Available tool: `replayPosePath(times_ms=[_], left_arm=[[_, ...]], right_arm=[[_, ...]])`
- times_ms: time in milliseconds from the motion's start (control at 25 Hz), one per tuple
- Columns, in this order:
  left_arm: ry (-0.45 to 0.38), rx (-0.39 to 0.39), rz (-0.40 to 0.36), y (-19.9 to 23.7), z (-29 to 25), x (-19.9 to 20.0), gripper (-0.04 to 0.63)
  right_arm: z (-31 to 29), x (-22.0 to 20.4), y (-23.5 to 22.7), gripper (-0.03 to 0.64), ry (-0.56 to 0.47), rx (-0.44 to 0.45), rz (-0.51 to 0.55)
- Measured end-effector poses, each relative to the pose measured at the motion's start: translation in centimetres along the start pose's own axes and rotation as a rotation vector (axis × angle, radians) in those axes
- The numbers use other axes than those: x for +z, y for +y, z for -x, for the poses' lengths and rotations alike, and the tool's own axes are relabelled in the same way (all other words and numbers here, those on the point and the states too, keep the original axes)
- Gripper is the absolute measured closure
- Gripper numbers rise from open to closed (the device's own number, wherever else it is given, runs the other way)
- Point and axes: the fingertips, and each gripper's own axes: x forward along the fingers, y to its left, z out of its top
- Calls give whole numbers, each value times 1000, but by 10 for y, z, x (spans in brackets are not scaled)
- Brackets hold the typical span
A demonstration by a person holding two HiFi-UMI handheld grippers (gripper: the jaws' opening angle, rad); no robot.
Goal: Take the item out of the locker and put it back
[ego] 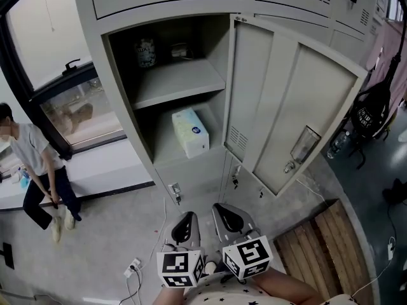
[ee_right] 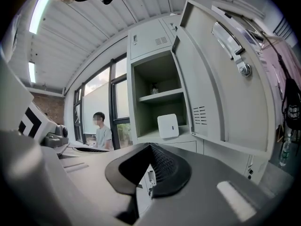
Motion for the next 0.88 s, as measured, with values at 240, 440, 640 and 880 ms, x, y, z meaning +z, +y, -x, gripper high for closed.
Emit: replayPosePath(times_ms=[240, 440, 640, 880], left_arm=[[1, 14, 8, 5, 4, -1, 588], [0, 21, 9, 8, 5, -1, 588], [-1, 24, 11, 8, 5, 0, 588], [0, 22, 15, 8, 4, -1, 588]], right_arm=[[-3, -8, 5, 620, 21, 14, 4], [-4, -9, 7, 620, 28, 21, 6], [-4, -8, 8, 620, 30, 26, 15], [-4, -11, 11, 620, 40, 37, 25]])
